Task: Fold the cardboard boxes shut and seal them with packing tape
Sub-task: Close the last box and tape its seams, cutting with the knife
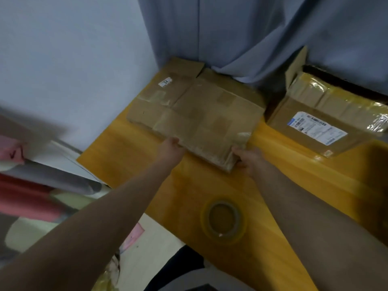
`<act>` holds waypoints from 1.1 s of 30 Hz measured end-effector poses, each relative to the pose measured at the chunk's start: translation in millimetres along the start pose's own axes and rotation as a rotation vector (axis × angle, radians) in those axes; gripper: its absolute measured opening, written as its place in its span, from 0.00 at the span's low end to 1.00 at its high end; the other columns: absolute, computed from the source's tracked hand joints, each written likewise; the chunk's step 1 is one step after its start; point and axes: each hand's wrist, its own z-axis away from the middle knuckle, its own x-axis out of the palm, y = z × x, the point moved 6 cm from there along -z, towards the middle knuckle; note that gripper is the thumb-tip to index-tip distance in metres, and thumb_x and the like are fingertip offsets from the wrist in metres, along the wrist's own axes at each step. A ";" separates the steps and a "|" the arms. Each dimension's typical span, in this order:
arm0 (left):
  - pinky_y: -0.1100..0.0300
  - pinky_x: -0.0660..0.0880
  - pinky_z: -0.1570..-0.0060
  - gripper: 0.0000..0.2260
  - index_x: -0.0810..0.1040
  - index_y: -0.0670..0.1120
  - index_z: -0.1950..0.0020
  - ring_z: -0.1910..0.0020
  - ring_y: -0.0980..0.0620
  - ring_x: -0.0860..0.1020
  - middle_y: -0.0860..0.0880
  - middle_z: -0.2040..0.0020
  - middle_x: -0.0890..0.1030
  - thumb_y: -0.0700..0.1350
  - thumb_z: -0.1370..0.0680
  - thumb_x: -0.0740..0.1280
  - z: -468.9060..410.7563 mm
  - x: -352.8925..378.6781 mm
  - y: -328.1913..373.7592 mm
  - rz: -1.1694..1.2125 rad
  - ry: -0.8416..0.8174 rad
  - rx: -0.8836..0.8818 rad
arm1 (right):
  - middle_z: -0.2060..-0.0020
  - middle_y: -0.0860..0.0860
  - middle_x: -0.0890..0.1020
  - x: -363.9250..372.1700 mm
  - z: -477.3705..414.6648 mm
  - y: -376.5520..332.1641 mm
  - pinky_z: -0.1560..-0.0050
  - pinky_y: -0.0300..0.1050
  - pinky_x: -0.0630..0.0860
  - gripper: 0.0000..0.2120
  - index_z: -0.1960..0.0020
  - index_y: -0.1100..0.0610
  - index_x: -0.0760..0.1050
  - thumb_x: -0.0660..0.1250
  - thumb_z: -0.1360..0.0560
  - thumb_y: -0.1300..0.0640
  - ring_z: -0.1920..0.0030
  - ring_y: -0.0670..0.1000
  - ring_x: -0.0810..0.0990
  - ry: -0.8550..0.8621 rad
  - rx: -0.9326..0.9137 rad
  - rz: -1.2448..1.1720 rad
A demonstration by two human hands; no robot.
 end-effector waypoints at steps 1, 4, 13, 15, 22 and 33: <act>0.54 0.72 0.42 0.24 0.66 0.43 0.28 0.36 0.45 0.72 0.45 0.32 0.71 0.46 0.22 0.67 -3.2 -3.2 1.6 -0.040 -0.003 0.023 | 0.39 0.58 0.76 2.6 0.2 -2.0 0.40 0.56 0.74 0.21 0.35 0.66 0.69 0.68 0.23 0.59 0.39 0.60 0.75 0.000 -0.002 -0.045; 0.49 0.69 0.36 0.29 0.63 0.45 0.27 0.33 0.42 0.67 0.42 0.31 0.69 0.46 0.25 0.70 -4.5 -14.5 15.9 -0.374 0.076 0.186 | 0.45 0.59 0.78 8.9 17.3 -19.8 0.52 0.51 0.77 0.13 0.40 0.66 0.72 0.66 0.23 0.63 0.45 0.58 0.78 -0.012 -0.053 -0.208; 0.42 0.59 0.33 0.14 0.79 0.49 0.40 0.40 0.34 0.72 0.37 0.37 0.74 0.41 0.26 0.68 30.1 -76.5 93.4 -0.813 0.742 0.681 | 0.64 0.55 0.82 -31.7 88.4 -92.8 0.74 0.42 0.79 0.05 0.49 0.62 0.75 0.66 0.25 0.67 0.68 0.49 0.80 -0.226 -0.193 -0.427; 0.48 0.59 0.33 0.14 0.78 0.50 0.37 0.38 0.39 0.73 0.42 0.37 0.76 0.42 0.21 0.61 47.0 -80.4 118.1 -0.871 0.567 0.688 | 0.71 0.54 0.78 -44.1 104.9 -102.4 0.76 0.39 0.77 0.02 0.51 0.61 0.74 0.65 0.23 0.64 0.77 0.45 0.75 -0.263 -0.232 -0.441; 0.55 0.66 0.59 0.12 0.79 0.49 0.44 0.50 0.41 0.77 0.43 0.50 0.78 0.47 0.19 0.57 119.8 -105.9 203.6 -1.117 0.558 0.605 | 0.40 0.57 0.78 -71.2 150.4 -118.7 0.39 0.55 0.73 0.33 0.36 0.58 0.72 0.54 0.25 0.32 0.41 0.57 0.77 -0.346 -0.481 -0.494; 0.52 0.72 0.50 0.13 0.80 0.47 0.43 0.47 0.43 0.76 0.46 0.45 0.80 0.52 0.24 0.68 132.2 -142.4 192.9 -0.880 0.345 0.462 | 0.26 0.57 0.57 -84.8 173.1 -109.3 0.33 0.62 0.66 0.50 0.23 0.53 0.45 0.74 0.32 0.44 0.27 0.60 0.60 0.276 -0.808 0.766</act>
